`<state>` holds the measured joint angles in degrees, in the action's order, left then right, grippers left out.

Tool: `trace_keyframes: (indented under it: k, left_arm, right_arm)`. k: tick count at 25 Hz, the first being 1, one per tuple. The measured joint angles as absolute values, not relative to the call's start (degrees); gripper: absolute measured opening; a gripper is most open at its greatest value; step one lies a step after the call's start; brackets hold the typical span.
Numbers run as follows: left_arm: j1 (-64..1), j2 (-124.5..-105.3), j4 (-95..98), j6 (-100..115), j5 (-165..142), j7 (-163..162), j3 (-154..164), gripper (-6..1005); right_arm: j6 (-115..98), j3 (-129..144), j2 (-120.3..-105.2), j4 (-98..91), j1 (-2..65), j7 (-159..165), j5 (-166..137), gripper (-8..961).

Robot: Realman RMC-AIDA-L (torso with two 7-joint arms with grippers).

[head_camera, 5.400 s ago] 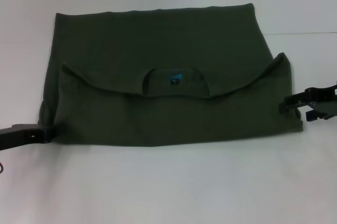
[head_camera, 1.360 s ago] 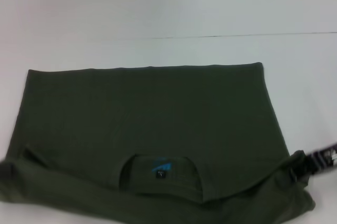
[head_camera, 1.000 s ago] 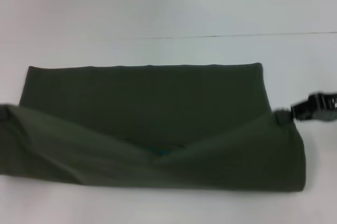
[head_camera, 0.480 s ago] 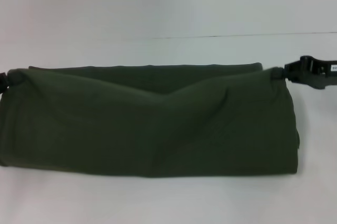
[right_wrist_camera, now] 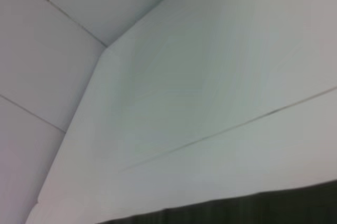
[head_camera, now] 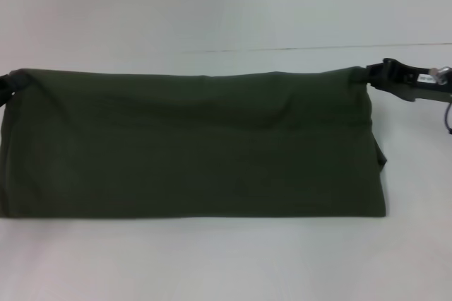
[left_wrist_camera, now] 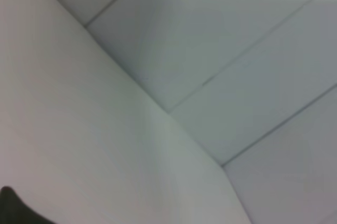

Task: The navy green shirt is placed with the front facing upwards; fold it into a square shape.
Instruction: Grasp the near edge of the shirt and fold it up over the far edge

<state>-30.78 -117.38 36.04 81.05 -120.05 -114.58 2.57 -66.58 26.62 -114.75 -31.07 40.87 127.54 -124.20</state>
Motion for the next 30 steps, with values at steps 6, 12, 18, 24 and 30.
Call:
trace_keyframes:
  k: [6,12,18,24,30]
  left_arm:
    - [-32.2,-119.58,34.0,73.9,-116.5,-110.0,2.6,59]
    - [-33.8,-120.94,33.1,68.1,-115.2,-106.9,2.6,59]
    - [-37.1,-122.00,29.9,59.2,-115.0,-101.2,2.6,60]
    - [-38.7,-123.63,28.9,53.6,-112.3,-96.1,2.6,60]
    - [-38.9,-123.72,27.7,52.5,-109.6,-93.1,2.9,60]
  right_arm:
    - [-60.4,26.8,-117.56,-30.7,41.8,124.1,-121.9,66]
    - [-54.9,28.3,-118.69,-29.7,42.5,122.7,-121.5,71]
    - [-50.9,30.1,-119.44,-28.8,43.0,121.2,-121.4,76]
    - [-47.6,30.2,-119.66,-26.6,43.8,117.2,-117.7,81]
    - [-46.3,30.3,-119.69,-26.0,44.3,116.6,-116.7,86]
